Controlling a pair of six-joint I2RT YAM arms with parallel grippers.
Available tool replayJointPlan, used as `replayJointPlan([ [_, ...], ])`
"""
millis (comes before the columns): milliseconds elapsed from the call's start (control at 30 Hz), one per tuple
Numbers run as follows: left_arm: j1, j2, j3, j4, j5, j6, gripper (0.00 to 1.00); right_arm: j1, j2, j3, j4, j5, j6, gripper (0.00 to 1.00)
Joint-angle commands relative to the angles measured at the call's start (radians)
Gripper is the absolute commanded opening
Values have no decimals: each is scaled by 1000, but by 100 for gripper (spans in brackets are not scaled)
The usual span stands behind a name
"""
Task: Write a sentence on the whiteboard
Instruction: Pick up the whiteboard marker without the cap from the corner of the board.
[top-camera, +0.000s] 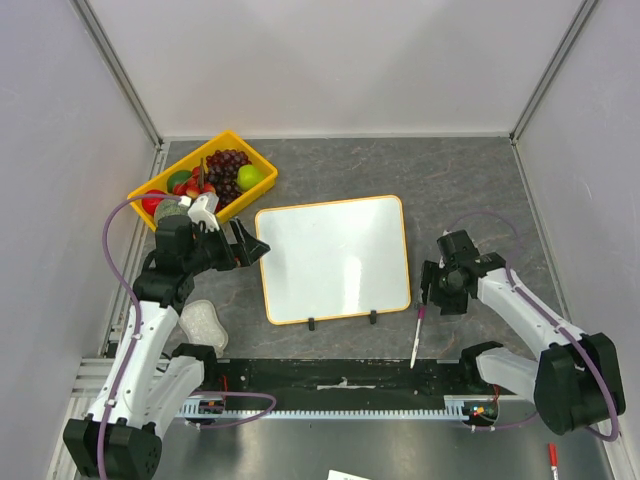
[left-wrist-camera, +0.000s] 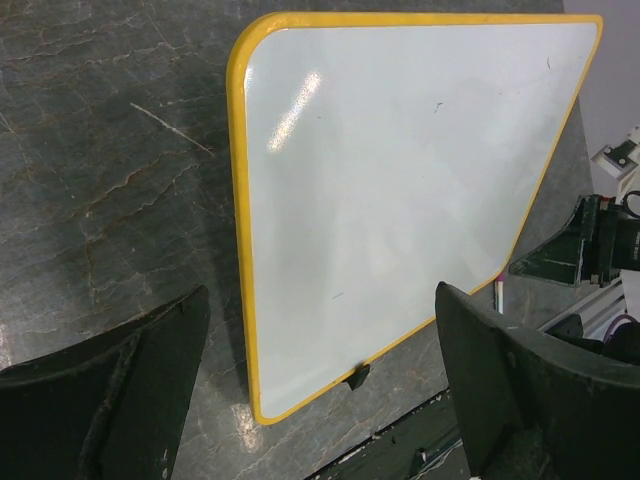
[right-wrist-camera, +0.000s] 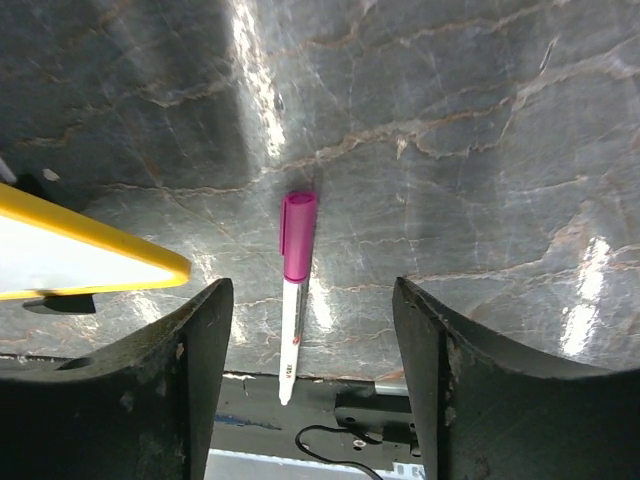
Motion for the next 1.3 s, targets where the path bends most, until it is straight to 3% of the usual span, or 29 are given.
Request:
replayJointPlan([
  [0, -1, -15, -7, 37, 38, 30, 98, 26, 1, -25, 21, 35, 50, 70],
  [567, -1, -16, -9, 43, 46, 30, 98, 142, 136, -96, 191, 67, 110, 50],
  [600, -1, -15, -10, 42, 44, 30, 98, 145, 143, -102, 199, 73, 113, 46],
  [700, -3, -22, -10, 43, 36, 30, 98, 145, 135, -119, 205, 86, 131, 16],
  [767, -1, -29, -9, 43, 29, 29, 98, 147, 120, -119, 202, 125, 141, 1],
  [1067, -3, -42, -7, 42, 13, 26, 98, 147, 29, -71, 118, 230, 173, 0],
  [1267, -1, -84, -15, 62, 32, 35, 98, 147, -52, 59, 21, 358, 178, 0],
])
